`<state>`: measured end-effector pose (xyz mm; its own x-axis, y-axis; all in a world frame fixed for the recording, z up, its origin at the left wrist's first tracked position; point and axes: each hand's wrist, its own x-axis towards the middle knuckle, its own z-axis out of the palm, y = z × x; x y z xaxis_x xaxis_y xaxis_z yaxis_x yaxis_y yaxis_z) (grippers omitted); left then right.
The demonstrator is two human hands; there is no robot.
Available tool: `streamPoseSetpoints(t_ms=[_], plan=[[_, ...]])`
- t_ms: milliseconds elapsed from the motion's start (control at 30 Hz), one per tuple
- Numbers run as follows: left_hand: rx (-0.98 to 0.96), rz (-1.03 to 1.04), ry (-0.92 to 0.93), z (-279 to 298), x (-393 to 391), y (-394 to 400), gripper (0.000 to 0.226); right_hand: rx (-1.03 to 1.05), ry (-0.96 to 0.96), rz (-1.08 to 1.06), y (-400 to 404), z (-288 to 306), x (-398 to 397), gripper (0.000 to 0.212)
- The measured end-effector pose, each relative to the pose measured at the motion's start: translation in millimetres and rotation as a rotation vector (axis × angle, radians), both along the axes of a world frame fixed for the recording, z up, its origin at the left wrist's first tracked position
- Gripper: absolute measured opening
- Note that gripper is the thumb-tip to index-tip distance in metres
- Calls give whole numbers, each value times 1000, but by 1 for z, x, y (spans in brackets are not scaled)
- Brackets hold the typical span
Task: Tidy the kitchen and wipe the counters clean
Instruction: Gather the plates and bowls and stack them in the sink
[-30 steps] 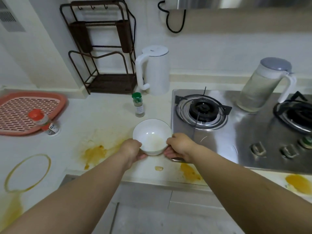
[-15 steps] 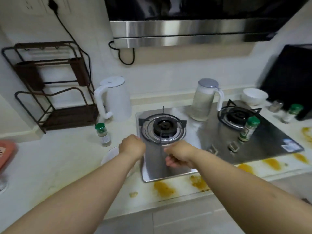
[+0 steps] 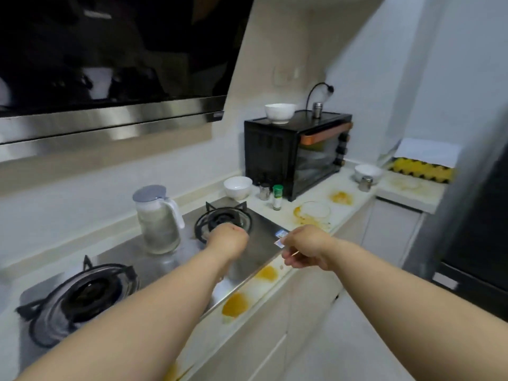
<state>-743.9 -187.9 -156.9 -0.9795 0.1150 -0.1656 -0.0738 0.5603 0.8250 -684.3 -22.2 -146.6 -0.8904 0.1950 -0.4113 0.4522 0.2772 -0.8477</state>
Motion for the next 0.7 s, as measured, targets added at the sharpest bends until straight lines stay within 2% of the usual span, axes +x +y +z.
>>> streamPoseSetpoints(t_ms=[167,300,500,700], plan=[[90,-104,12,24,-9,142,10,-13,53,-118,127,27,11,13],[146,-153,27,37,-15,234,11,-31,94,-196,216,45,18,16],[153,-223,26,42,-36,326,7,-56,109,-310,314,52,13,21],[141,-254,1,23,-92,392,9,-22,57,-415,386,22,-28,21]])
